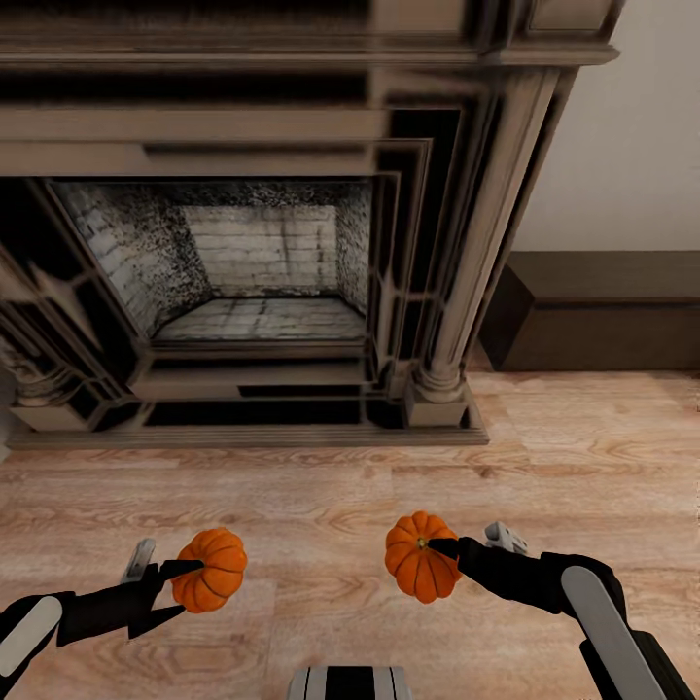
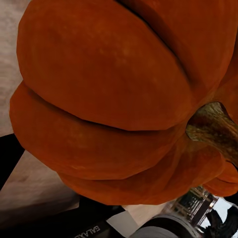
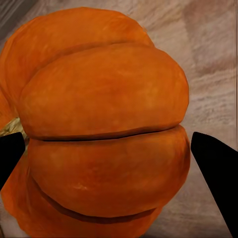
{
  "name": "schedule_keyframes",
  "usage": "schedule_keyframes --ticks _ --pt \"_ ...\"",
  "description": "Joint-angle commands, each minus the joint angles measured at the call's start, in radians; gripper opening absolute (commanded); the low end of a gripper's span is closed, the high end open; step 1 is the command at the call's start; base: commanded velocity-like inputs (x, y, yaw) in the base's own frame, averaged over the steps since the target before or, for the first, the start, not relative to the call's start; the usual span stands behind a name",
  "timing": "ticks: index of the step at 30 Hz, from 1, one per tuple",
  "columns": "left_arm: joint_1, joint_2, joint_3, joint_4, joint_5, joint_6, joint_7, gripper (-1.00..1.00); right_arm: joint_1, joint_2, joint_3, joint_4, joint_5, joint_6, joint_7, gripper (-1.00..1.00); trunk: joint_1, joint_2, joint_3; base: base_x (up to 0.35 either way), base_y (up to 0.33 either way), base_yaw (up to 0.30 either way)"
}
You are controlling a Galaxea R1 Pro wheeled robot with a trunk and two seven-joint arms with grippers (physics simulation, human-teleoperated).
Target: Place each of the two pumpkins and all three candles from the living room inside a cabinet in the living room (use any cabinet), then make sure every cabinet is closed, and position the cauldron so it is next to a table in the living room.
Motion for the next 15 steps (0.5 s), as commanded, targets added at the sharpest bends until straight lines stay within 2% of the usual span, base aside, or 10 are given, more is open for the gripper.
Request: schedule_keyframes --ticks 1,15 --pt "0.0 0.0 0.0 0.0 -0.002 -0.003 0.001 -1.0 0.0 0.0 0.0 0.0 0.0 0.0 0.001 -1.0 0.0 0.0 0.003 0.0 0.0 -0.197" --pt "0.0 -0.001 0.0 0.0 -0.009 -0.003 0.002 -1.0 0.0 0.0 -0.004 0.004 -0.002 -0.002 0.005 -1.0 -0.007 0.004 0.048 0.0 0.0 -0.245"
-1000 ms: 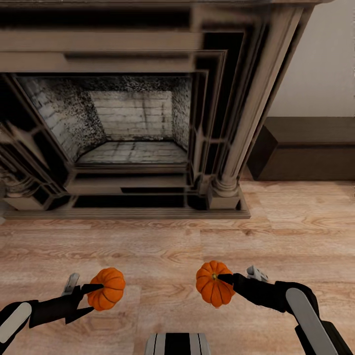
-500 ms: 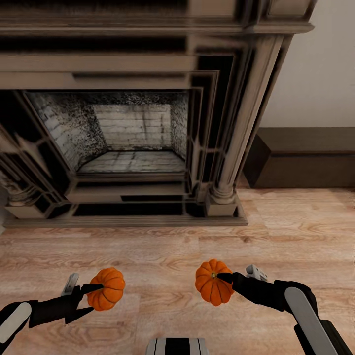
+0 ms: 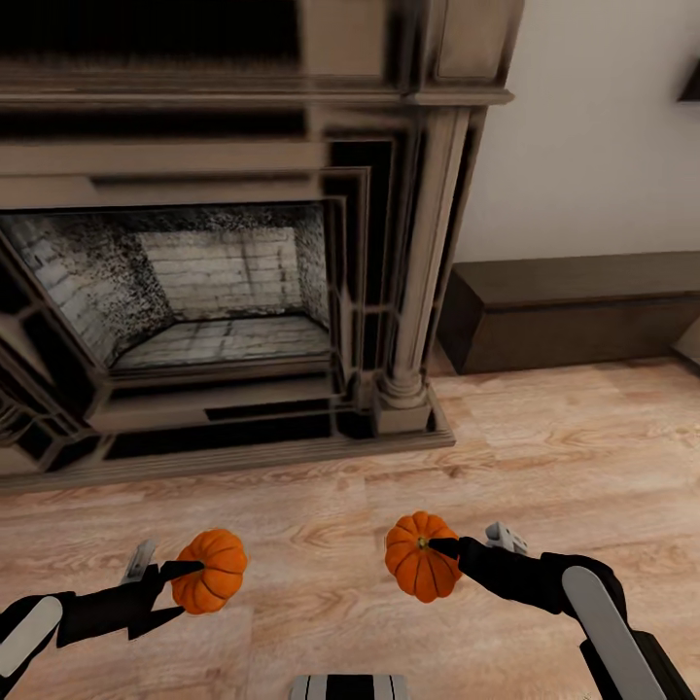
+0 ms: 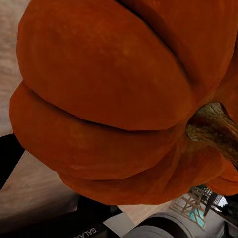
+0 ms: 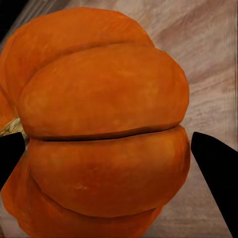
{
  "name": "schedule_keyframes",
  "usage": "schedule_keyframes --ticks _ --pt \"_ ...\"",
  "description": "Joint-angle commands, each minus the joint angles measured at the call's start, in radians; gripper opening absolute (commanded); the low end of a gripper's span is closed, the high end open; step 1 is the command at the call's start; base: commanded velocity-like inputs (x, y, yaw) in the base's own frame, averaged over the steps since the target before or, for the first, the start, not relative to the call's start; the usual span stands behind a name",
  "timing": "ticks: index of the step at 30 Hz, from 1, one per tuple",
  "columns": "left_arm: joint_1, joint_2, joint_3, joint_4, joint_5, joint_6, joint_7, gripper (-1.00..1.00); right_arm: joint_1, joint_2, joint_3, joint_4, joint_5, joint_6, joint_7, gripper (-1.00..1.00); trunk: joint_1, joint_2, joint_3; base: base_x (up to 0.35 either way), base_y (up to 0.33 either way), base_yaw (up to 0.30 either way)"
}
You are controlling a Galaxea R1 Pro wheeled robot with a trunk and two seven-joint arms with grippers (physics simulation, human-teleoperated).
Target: Place each of the two pumpkins and all three candles from the living room inside a cabinet in the living room (use any cabinet), then make sure every cabinet is closed, and position the cauldron so it is next to a table in the living room.
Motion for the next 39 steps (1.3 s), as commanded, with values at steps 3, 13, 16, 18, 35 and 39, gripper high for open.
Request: schedule_keyframes --ticks 3,13,16,18,35,39 --pt "0.0 0.0 0.0 0.0 0.001 -0.002 0.001 -1.0 0.0 0.0 0.0 0.0 -0.003 0.0 0.001 -1.0 -0.001 0.001 0.009 0.0 0.0 -0.251" --pt "0.0 -0.001 0.0 0.0 -0.002 -0.003 0.003 -1.0 0.0 0.0 -0.002 0.005 -0.019 0.001 0.001 -1.0 -0.004 0.002 0.027 0.0 0.0 -0.246" --pt "0.0 -0.001 0.0 0.0 -0.002 -0.003 0.003 -1.0 0.0 0.0 -0.001 0.005 -0.023 0.001 0.001 -1.0 -0.004 0.002 0.024 0.0 0.0 -0.239" --pt "0.0 -0.001 0.0 0.0 -0.003 -0.004 0.003 -1.0 0.0 0.0 -0.001 0.006 -0.024 0.001 0.001 -1.0 -0.004 0.002 0.022 0.0 0.0 -0.238" --pt "0.0 -0.005 -0.001 0.0 -0.003 -0.008 0.006 -1.0 0.0 -0.001 -0.005 0.007 -0.028 0.001 0.002 -1.0 -0.009 0.005 0.05 0.0 0.0 -0.218" --pt "0.0 -0.004 -0.001 0.0 -0.003 -0.008 0.006 -1.0 0.0 -0.001 -0.004 0.007 -0.036 0.001 0.002 -1.0 -0.011 0.006 0.065 0.0 0.0 -0.028"
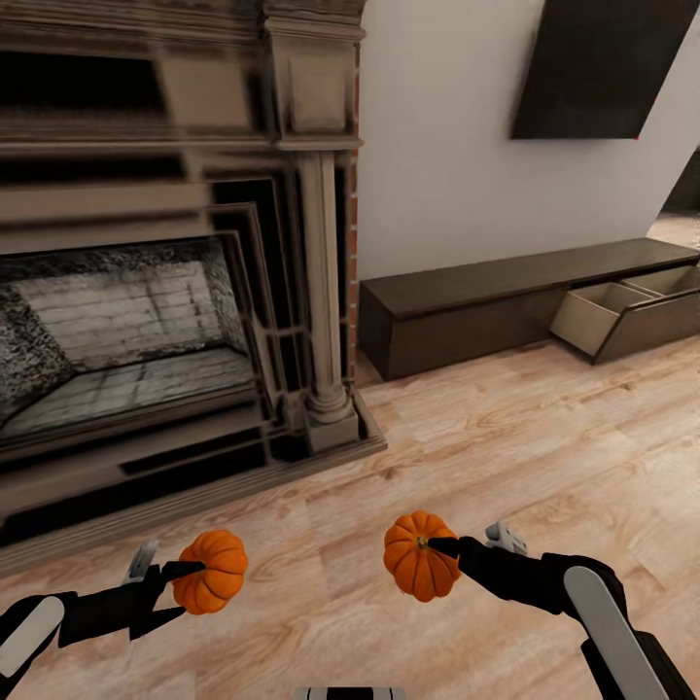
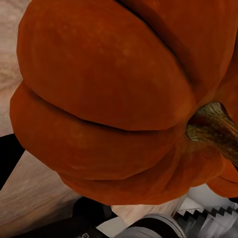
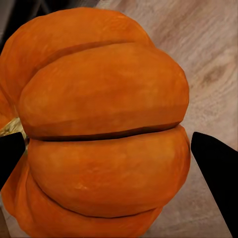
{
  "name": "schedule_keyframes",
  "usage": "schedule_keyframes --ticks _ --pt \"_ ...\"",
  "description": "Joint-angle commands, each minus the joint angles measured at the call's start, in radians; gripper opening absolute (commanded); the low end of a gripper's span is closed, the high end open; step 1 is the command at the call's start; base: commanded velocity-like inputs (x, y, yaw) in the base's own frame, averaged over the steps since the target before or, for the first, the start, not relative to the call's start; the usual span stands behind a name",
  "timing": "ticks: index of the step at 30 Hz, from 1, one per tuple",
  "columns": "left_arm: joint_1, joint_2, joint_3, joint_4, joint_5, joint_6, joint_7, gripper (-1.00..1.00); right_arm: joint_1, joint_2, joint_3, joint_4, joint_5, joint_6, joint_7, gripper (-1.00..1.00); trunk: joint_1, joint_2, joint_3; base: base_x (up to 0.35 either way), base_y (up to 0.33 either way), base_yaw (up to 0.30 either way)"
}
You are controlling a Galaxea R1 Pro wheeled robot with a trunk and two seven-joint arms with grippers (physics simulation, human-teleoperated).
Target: Place each of the two pumpkins and all three candles from the living room inside a cabinet in the living room (use any cabinet), then make sure every cabinet is closed, and position the cauldron so it is next to a table in the living room.
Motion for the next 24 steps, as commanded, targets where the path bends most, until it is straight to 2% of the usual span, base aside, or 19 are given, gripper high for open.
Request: schedule_keyframes --ticks 1,6,16,24 --pt "0.0 0.0 0.0 0.0 -0.002 -0.003 0.002 -1.0 0.0 0.0 0.0 0.0 -0.001 0.0 0.0 -1.0 0.0 0.0 0.004 0.0 0.0 -0.007" --pt "0.0 -0.001 0.0 0.0 -0.002 -0.003 0.003 -1.0 0.0 0.0 -0.001 0.0 -0.002 0.0 0.0 -1.0 -0.002 0.001 0.019 0.0 0.0 -0.001" --pt "0.0 -0.001 0.0 0.0 -0.002 -0.005 0.003 -1.0 0.0 0.0 -0.003 0.001 -0.002 -0.001 -0.001 -1.0 -0.002 0.001 0.01 0.0 0.0 -0.161" --pt "0.0 -0.003 -0.001 0.0 -0.002 -0.006 0.007 -1.0 0.0 0.001 -0.031 0.01 -0.002 -0.006 -0.003 -1.0 -0.002 0.001 0.0 0.0 0.0 -0.207"
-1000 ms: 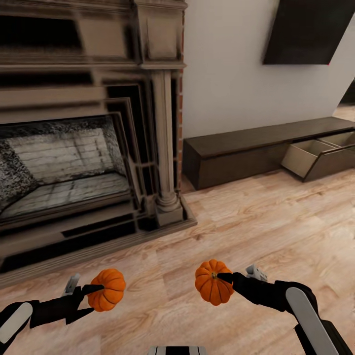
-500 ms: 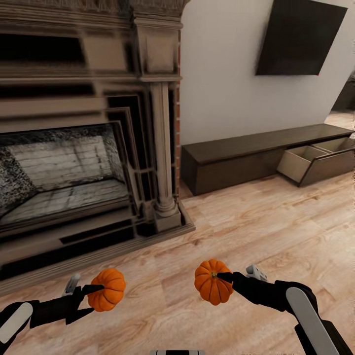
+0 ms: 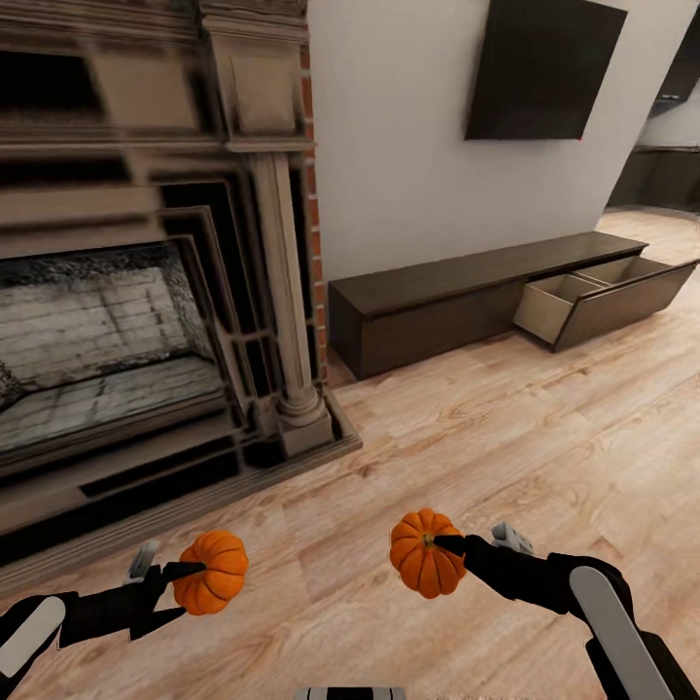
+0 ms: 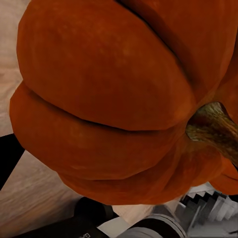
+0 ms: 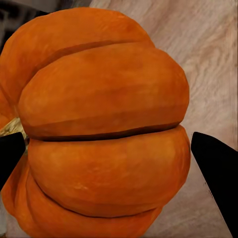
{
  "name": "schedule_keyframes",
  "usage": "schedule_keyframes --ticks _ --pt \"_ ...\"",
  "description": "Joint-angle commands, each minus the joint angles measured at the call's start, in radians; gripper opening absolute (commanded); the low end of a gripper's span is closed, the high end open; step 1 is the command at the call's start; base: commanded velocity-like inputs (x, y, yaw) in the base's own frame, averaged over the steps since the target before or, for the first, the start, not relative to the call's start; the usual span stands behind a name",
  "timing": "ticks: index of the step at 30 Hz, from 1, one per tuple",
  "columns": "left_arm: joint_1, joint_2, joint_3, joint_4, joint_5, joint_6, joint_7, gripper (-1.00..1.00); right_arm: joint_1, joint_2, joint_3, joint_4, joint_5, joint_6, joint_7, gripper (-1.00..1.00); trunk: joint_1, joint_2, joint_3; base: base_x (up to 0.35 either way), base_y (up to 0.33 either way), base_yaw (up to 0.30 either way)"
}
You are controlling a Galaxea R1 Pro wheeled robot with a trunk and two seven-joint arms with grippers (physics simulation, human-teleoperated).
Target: Place each of the two pumpkins and all three candles from the living room inside a cabinet in the living room (use any cabinet), then make sure every cabinet is closed, and position the cauldron so it is next to a table in the living room.
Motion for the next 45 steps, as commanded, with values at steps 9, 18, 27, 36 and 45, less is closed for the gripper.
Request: schedule_keyframes --ticks 9,18,27,36,45 --pt "0.0 -0.001 -0.003 0.0 -0.001 -0.003 0.003 -1.0 0.0 0.0 -0.004 0.0 -0.003 -0.004 -0.001 -1.0 0.0 0.0 -0.01 0.0 0.0 -0.21" --pt "0.0 -0.001 -0.004 0.0 -0.001 -0.004 0.004 -1.0 0.0 0.0 -0.005 0.0 -0.004 -0.002 -0.001 -1.0 0.0 0.0 -0.019 0.0 0.0 -0.22" --pt "0.0 -0.001 -0.004 0.0 -0.001 -0.004 0.004 -1.0 0.0 0.0 -0.006 0.001 -0.009 -0.002 0.0 -1.0 0.0 0.0 -0.026 0.0 0.0 -0.218" --pt "0.0 -0.002 -0.004 0.0 -0.001 -0.004 0.005 -1.0 0.0 0.0 -0.007 0.024 -0.039 -0.002 0.0 -1.0 0.0 0.0 -0.031 0.0 0.0 -0.217" --pt "0.0 -0.002 -0.005 0.0 -0.001 -0.004 0.004 -1.0 0.0 0.0 -0.032 0.032 -0.044 0.002 0.0 -1.0 0.0 0.0 -0.031 0.0 0.0 -0.252"
